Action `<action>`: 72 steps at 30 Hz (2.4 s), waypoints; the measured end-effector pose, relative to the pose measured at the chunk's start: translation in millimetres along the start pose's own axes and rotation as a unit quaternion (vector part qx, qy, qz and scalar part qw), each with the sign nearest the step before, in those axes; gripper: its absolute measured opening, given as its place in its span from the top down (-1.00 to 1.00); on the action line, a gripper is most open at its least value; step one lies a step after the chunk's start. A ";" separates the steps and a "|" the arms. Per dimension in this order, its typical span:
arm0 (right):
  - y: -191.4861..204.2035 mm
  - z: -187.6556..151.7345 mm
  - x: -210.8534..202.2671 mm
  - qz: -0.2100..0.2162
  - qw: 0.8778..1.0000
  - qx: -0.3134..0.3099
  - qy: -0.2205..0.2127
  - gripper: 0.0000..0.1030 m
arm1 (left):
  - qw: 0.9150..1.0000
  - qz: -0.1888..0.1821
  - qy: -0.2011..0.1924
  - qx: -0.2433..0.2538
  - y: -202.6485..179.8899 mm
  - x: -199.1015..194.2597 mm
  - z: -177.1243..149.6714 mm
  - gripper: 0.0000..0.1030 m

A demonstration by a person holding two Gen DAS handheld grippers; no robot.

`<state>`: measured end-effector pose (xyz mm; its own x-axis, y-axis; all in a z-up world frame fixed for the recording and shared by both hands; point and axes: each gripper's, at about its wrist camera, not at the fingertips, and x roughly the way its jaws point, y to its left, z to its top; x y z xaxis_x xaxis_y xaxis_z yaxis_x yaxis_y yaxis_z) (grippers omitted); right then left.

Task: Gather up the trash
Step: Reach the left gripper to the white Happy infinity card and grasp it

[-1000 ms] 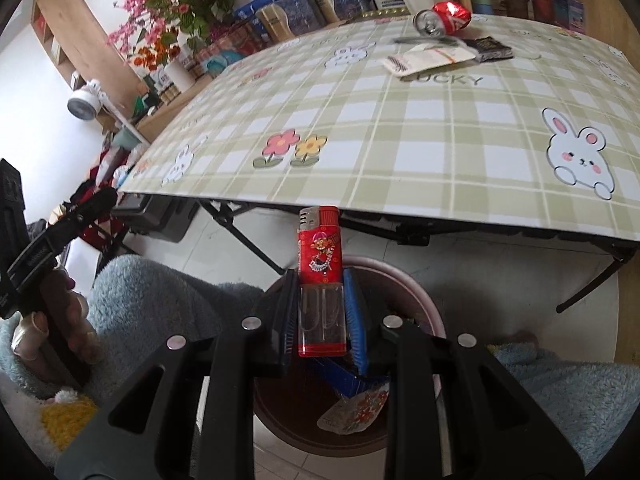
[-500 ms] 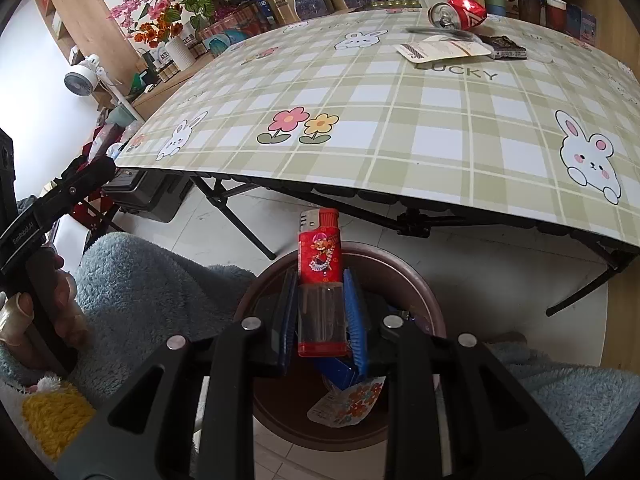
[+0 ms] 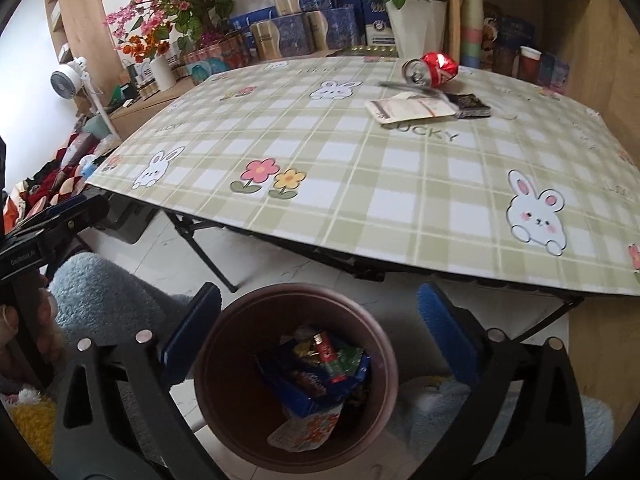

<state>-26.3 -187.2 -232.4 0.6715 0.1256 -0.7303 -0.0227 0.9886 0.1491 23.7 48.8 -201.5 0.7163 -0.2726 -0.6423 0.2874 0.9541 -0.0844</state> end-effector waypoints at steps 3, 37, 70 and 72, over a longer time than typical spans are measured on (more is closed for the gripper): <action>-8.7 2.0 -2.7 -0.013 1.000 0.015 -0.014 -0.89 | 1.000 0.000 0.000 0.000 -0.3 0.1 0.0 -0.88; -130.0 64.9 1.3 -0.085 0.988 0.125 -0.040 -0.89 | 0.978 -0.116 0.037 0.167 -130.4 109.5 117.7 -0.88; -190.7 73.4 19.2 -0.053 0.984 0.166 -0.032 -0.89 | 0.923 -0.153 0.175 0.307 -231.9 280.4 155.3 -0.25; -190.8 75.1 16.6 -0.052 0.984 0.164 -0.034 -0.89 | 0.926 -0.173 0.181 0.282 -225.2 273.0 159.3 -0.18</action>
<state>44.8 -379.9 -222.9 0.7055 0.0078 -0.7087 0.2821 0.9142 0.2910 255.8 -260.3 -236.4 0.2896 -0.3927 -0.8729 0.8194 0.5731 0.0140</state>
